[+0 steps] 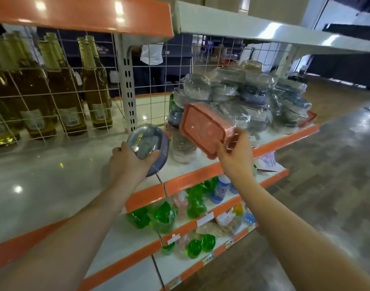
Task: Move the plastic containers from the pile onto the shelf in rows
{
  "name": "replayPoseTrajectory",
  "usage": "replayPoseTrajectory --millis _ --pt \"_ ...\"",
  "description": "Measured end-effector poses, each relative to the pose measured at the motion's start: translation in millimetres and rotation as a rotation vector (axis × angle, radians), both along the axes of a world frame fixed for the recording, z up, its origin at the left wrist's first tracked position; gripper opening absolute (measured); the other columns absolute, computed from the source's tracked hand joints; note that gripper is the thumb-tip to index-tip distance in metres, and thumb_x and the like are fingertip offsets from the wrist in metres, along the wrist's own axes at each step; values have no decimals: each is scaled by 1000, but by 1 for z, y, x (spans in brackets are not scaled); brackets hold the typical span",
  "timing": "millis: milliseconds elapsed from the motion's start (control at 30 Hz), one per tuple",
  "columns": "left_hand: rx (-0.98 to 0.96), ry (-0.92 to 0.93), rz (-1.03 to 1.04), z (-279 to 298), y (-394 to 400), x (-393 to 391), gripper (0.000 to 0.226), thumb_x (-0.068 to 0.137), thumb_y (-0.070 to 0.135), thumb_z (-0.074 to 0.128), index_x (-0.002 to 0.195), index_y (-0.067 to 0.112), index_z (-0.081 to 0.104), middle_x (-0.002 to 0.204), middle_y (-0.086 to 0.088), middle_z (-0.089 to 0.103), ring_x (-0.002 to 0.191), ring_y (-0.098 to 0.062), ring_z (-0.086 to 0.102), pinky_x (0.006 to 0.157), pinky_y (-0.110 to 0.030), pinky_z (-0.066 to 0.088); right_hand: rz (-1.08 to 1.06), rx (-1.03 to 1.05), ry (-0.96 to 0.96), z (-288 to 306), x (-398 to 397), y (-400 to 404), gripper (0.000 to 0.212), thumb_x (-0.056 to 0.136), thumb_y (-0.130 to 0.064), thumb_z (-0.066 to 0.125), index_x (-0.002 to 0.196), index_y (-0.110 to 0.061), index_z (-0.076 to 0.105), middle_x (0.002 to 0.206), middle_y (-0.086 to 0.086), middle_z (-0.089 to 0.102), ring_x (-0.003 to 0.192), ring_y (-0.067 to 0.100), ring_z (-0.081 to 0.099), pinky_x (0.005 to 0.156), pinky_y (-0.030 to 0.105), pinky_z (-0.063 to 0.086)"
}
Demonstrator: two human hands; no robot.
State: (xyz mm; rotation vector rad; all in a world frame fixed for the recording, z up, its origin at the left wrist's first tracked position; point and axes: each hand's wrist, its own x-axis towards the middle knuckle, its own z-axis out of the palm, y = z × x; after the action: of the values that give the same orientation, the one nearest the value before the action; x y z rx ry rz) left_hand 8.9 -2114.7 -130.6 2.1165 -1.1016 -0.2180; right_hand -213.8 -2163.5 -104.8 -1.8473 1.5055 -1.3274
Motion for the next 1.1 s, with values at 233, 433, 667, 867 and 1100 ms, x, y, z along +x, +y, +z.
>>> replayPoseTrajectory --millis 233,433,667,867,1100 --pt "-145 -17 -114 31 -74 2 84 68 67 65 122 5 50 115 -15 54 103 -33 55 82 -41 50 -153 -91 -123 24 -7 -60 38 87 -24 64 118 -15 44 89 -12 50 85 13 55 77 31 47" --pt "-145 -13 -59 39 -112 -27 84 73 63 65 130 6 43 125 -16 49 114 -34 50 89 -44 47 -192 -7 -256 33 -28 -97 51 92 -25 57 137 -18 33 102 -2 57 90 15 58 71 23 45" --pt "-217 -47 -14 42 -138 -29 87 74 56 68 138 6 38 131 -18 45 121 -35 45 91 -45 44 -71 -18 -250 33 -24 -144 52 91 -16 53 138 -24 32 126 3 46 111 25 56 87 36 54" --pt "-247 -28 7 36 -148 -19 81 72 53 72 129 3 45 123 -20 49 112 -37 50 89 -47 48 -161 69 -142 32 -23 -172 61 93 -26 56 145 -18 26 139 8 28 118 20 40 93 24 31" --pt "-200 -31 34 28 -152 -20 83 70 58 70 128 5 47 123 -20 49 113 -37 49 90 -48 48 -157 17 -130 35 -28 -180 60 92 -28 58 144 -20 30 145 8 23 132 22 32 99 21 26"
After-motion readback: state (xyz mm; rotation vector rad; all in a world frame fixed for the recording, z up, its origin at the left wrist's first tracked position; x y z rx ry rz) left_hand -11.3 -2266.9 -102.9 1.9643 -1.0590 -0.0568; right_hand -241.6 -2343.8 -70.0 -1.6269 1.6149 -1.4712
